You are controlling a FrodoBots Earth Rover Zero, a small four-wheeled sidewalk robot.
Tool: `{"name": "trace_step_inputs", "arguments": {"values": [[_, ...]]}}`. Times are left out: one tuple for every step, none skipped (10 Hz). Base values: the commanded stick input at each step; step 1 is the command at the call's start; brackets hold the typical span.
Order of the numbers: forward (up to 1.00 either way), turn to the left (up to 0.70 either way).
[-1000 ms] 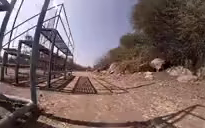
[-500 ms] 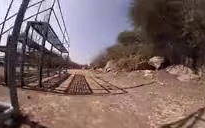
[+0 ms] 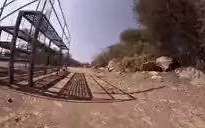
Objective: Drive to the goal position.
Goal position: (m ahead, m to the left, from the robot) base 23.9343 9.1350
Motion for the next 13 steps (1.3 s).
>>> {"name": "trace_step_inputs", "arguments": {"values": [[1.00, 0.34], [1.00, 0.20], [1.00, 0.09], [0.98, 0.04], [0.96, 0.03], [0.96, 0.03], [0.96, 0.03], [0.96, 0.03], [0.96, 0.03], [0.96, 0.03], [0.95, 0.03], [0.95, 0.03], [0.95, 0.03]]}}
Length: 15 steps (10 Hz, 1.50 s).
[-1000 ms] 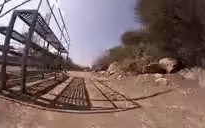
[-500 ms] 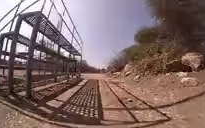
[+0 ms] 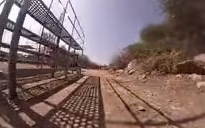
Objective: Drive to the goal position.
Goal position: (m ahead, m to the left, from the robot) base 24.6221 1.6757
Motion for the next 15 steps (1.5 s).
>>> {"name": "trace_step_inputs", "arguments": {"values": [[0.95, 0.03], [0.95, 0.03], [0.95, 0.03], [0.95, 0.03], [0.95, 0.03], [0.95, 0.03], [0.95, 0.03], [0.95, 0.03], [0.93, -0.07], [0.91, -0.23], [0.91, -0.31], [0.91, -0.33], [0.91, -0.34], [0.91, -0.25], [0.93, 0.00]]}}
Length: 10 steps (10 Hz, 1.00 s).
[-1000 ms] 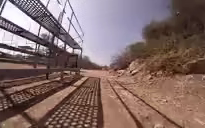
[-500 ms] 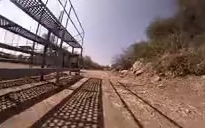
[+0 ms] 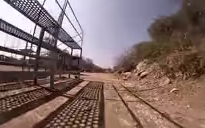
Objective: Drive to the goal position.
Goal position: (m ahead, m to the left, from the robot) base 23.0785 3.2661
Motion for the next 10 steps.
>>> {"name": "trace_step_inputs", "arguments": {"values": [[0.98, 0.00], [1.00, 0.00], [1.00, 0.00], [1.00, 0.00], [1.00, 0.00], [1.00, 0.01], [1.00, 0.03], [1.00, 0.29], [1.00, 0.40], [1.00, 0.40]]}}
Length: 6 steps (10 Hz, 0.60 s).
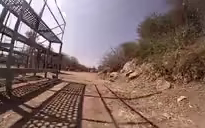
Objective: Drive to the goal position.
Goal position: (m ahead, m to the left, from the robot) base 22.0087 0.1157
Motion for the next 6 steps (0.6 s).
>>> {"name": "trace_step_inputs", "arguments": {"values": [[1.00, 0.40], [1.00, 0.34], [1.00, 0.04], [1.00, 0.03], [1.00, 0.03], [1.00, 0.03]]}}
